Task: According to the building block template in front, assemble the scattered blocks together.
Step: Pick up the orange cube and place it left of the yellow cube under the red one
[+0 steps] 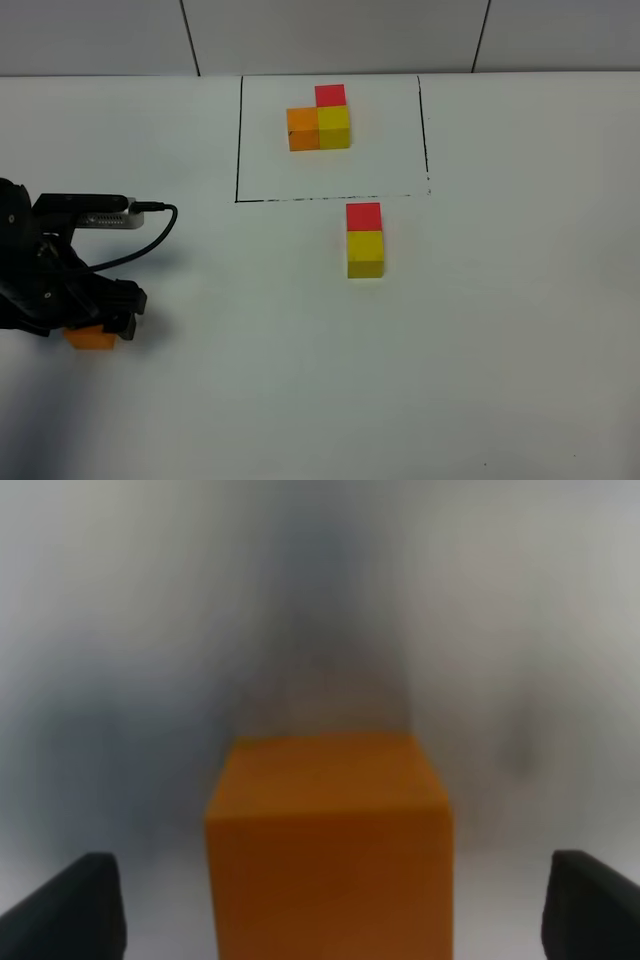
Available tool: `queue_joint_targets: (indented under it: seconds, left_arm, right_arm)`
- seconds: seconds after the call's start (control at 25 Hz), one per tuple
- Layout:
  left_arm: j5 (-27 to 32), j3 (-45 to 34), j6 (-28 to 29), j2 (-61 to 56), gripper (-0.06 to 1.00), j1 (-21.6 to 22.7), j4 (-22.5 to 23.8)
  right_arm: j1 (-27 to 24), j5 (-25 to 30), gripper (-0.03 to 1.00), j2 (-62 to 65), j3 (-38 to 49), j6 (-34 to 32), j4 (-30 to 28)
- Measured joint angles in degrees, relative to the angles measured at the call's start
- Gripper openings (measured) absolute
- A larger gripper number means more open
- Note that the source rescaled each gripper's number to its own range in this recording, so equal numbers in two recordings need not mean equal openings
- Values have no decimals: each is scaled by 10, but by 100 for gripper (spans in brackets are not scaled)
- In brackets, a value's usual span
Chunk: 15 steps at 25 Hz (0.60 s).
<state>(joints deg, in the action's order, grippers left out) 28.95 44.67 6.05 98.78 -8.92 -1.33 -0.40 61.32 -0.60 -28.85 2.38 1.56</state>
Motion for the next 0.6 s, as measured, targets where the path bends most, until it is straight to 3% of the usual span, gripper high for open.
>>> queue_joint_targets:
  seconds: [0.28, 0.6]
  left_arm:
    - [-30, -19, 9, 0, 88, 0, -2]
    - [-28, -19, 11, 0, 51, 0, -2]
  right_arm:
    - [0, 0, 71, 0, 0, 0, 0]
    - [0, 0, 71, 0, 0, 0, 0]
